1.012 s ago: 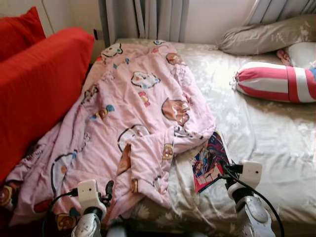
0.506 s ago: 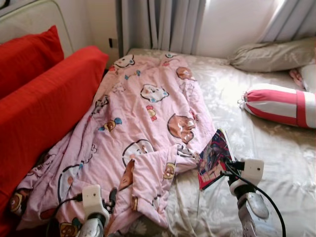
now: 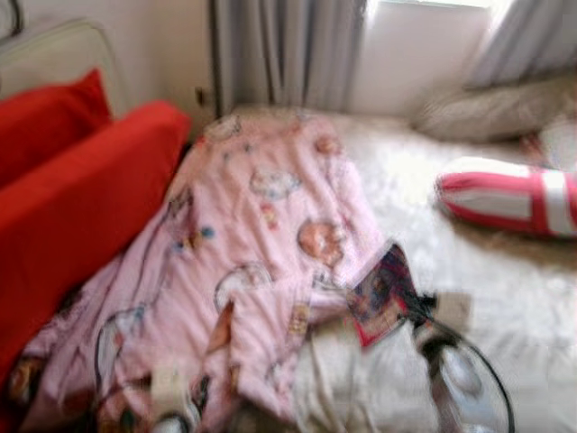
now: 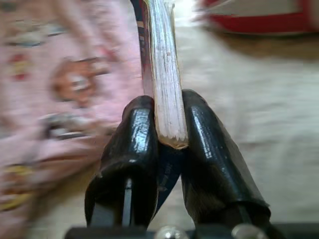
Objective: Clean up the room
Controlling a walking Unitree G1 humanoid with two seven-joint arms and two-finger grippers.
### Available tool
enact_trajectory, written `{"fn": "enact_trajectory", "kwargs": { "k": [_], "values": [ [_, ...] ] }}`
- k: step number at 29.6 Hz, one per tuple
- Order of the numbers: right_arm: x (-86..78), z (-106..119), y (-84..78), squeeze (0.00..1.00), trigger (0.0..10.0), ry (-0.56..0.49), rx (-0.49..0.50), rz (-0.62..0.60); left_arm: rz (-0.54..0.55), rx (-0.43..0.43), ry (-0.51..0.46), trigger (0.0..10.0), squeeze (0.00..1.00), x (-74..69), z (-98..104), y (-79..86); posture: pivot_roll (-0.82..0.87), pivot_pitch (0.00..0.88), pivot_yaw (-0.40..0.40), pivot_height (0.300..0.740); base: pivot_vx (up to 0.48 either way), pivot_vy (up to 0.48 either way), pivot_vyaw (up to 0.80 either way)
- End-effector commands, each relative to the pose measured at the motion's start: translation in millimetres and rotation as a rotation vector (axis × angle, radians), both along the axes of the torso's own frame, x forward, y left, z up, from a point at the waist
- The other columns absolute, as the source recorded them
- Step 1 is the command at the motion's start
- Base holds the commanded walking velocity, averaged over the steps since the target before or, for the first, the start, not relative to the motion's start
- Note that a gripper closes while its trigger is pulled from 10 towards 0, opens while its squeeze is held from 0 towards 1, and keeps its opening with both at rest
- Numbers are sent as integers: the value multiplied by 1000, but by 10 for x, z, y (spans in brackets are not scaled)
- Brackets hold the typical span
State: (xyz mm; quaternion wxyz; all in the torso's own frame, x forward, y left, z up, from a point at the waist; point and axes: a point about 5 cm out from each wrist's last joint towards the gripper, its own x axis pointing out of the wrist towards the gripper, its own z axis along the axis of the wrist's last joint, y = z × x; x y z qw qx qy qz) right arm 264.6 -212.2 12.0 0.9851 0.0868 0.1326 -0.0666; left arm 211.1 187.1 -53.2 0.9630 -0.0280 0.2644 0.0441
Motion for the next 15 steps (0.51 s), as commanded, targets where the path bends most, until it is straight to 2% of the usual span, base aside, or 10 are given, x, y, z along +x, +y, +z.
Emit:
{"fn": "enact_trajectory", "kwargs": {
  "k": [1,15],
  "values": [
    [108,128,65,0,10000,-73,-9,17,-4,22,34,10000,0,-74,-49,38,99,0,-104,740,0,-469,0],
    [144,133,134,0,10000,-86,8,31,-19,24,39,10000,0,-63,-51,35,101,0,-102,740,0,-440,0]
  ]
}}
